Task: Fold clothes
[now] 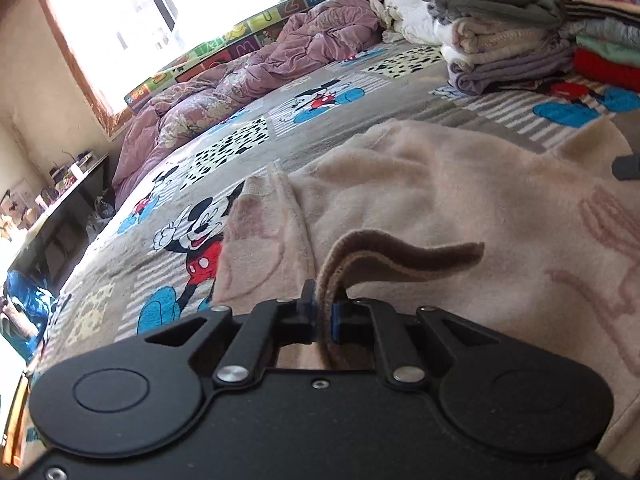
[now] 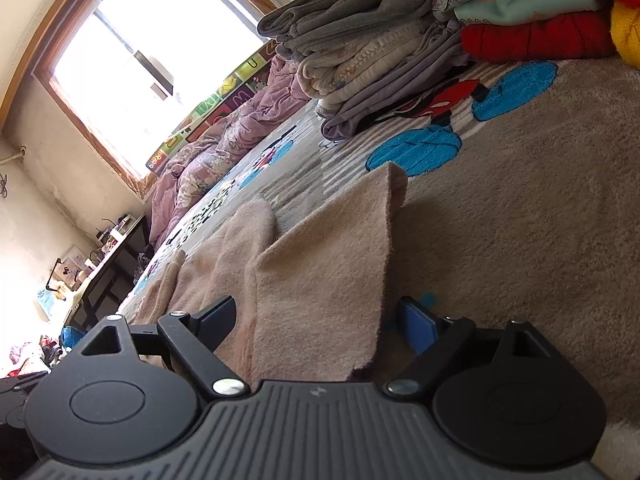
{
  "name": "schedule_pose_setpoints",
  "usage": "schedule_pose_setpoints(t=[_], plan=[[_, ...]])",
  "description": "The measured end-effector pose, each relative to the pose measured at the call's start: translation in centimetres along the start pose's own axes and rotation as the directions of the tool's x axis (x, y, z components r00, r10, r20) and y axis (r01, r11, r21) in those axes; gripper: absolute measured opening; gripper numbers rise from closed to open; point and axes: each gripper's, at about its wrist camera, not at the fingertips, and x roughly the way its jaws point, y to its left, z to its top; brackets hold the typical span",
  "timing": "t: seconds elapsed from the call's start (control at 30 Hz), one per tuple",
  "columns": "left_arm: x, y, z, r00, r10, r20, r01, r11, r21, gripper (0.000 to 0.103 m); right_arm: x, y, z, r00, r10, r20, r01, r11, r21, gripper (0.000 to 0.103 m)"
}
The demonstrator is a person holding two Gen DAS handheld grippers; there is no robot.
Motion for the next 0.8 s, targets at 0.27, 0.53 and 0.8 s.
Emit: schedule_pose_setpoints(t=[0.27,0.53,0.8], plan=[[-1.1,15.5,-2.6,0.999,-0.038,0.003,0.034,0.854,-0.519,0.006,0.0,0.4,-0.4,1.0,-0.013,0.008,0.013,0.999,-0.042,0.087],[0.6,24.9,-10.5,0.998,0.004,-0.06,-0.049,0.631,-0.774,0.005,0.1,1.0,-0.9,0.999,-0.035,0.017,0.037,0.994,-0.104,0.085],[3.7,26.7,-14.3,0.972,0.053,-0.228,-0.215,0.59,-0.778,0.017,0.0,1.0,-1.1,0.999,-0.045,0.029,0.048,0.993,-0.109,0.082]])
